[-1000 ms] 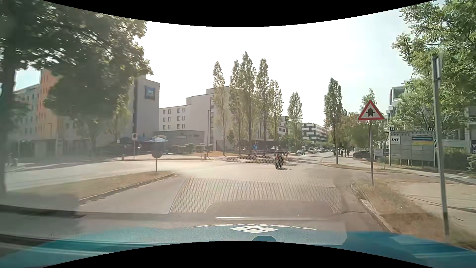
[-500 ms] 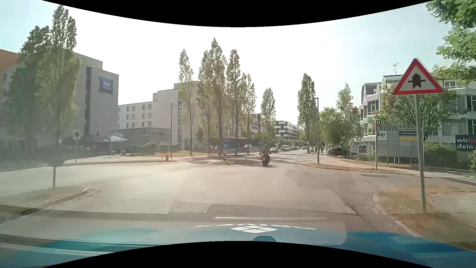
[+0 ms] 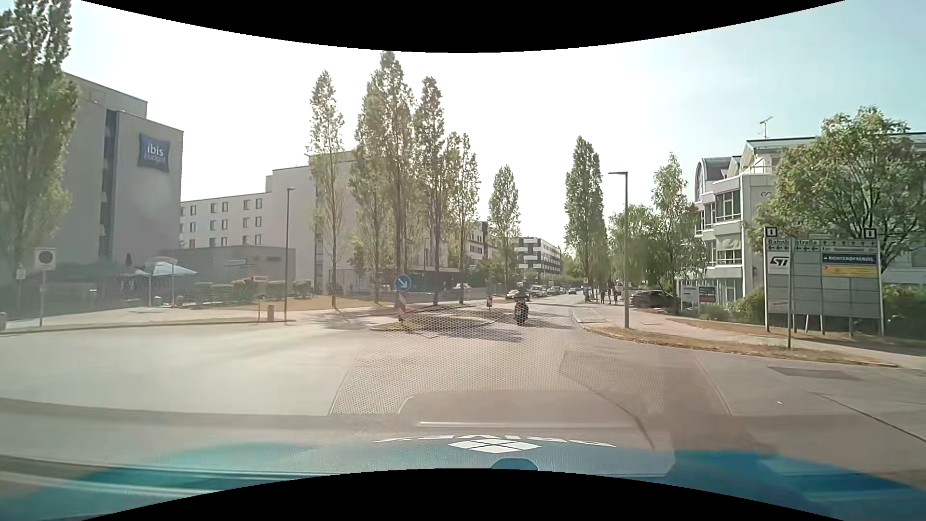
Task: Follow the waypoints while adhering to traffic rules and regulations
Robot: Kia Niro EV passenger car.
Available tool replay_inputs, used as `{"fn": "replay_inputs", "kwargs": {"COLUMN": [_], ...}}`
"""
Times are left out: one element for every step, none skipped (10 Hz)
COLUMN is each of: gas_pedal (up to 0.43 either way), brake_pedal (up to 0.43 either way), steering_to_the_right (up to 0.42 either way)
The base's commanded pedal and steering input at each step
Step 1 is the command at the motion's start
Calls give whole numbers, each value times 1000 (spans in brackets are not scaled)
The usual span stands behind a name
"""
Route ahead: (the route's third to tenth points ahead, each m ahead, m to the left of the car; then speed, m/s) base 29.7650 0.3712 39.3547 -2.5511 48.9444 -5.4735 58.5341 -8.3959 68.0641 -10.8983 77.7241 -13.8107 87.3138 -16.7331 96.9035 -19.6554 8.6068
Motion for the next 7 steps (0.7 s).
{"fn": "replay_inputs", "kwargs": {"gas_pedal": [87, 87, 87, 87, 87, 87, 87], "brake_pedal": [0, 0, 0, 0, 0, 0, 0], "steering_to_the_right": [42, 45, 46, 47, 47, 47, 47]}}
